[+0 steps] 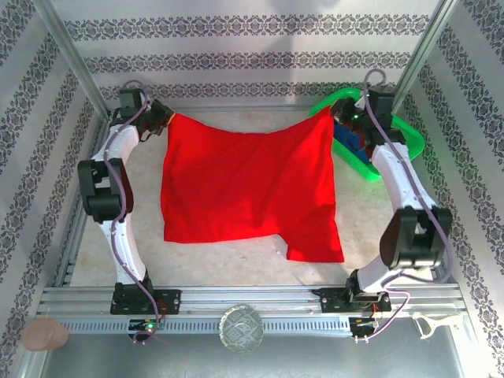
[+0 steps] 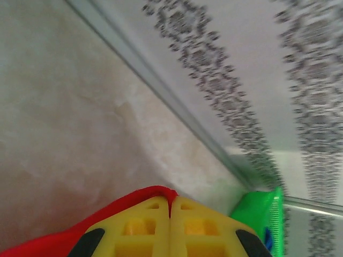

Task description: Fold the inside-out t-shirt

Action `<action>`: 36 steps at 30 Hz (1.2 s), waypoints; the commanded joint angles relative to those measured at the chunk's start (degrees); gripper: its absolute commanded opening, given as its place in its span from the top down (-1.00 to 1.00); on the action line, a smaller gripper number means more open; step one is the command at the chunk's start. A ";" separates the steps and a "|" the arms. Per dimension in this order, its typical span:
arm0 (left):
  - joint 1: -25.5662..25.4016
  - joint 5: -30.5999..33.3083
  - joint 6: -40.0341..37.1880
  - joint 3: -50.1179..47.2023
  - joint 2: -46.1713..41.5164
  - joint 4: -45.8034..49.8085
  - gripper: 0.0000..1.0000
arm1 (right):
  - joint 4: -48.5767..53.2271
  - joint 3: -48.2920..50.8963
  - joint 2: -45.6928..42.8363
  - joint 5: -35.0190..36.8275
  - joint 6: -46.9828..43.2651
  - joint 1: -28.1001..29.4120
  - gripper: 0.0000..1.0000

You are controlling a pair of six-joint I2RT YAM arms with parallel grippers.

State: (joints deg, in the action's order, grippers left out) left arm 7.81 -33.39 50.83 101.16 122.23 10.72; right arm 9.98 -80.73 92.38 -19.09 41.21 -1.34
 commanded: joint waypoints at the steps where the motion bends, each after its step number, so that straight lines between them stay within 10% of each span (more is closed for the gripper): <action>1: -0.64 1.40 -6.46 8.94 1.34 2.91 0.94 | 0.30 -6.69 4.03 3.10 -5.77 0.89 0.87; 3: -0.64 1.80 -7.97 12.28 2.74 5.66 0.65 | 2.87 -8.94 5.52 2.78 -7.49 1.64 0.08; 6: -0.69 1.99 -10.78 14.27 1.97 9.64 0.03 | 4.78 -7.16 2.51 3.93 -9.60 3.03 -0.28; 10: -0.69 2.96 -13.39 7.92 -4.26 10.30 -0.26 | 4.81 2.16 -6.26 4.58 -8.45 3.70 -0.28; 26: -13.06 19.78 -20.50 -49.06 -47.59 16.96 -0.28 | 19.64 48.38 -38.88 12.12 -3.46 4.74 -0.18; 36: -16.31 25.51 -19.84 -60.59 -47.95 13.17 -0.08 | 20.96 59.01 -44.95 16.24 0.48 5.34 -0.21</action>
State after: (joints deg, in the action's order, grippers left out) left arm -7.44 -12.08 32.03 39.88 73.45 24.82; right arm 31.38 -22.48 48.01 -5.10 40.23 3.29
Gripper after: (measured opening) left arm 0.547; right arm 0.606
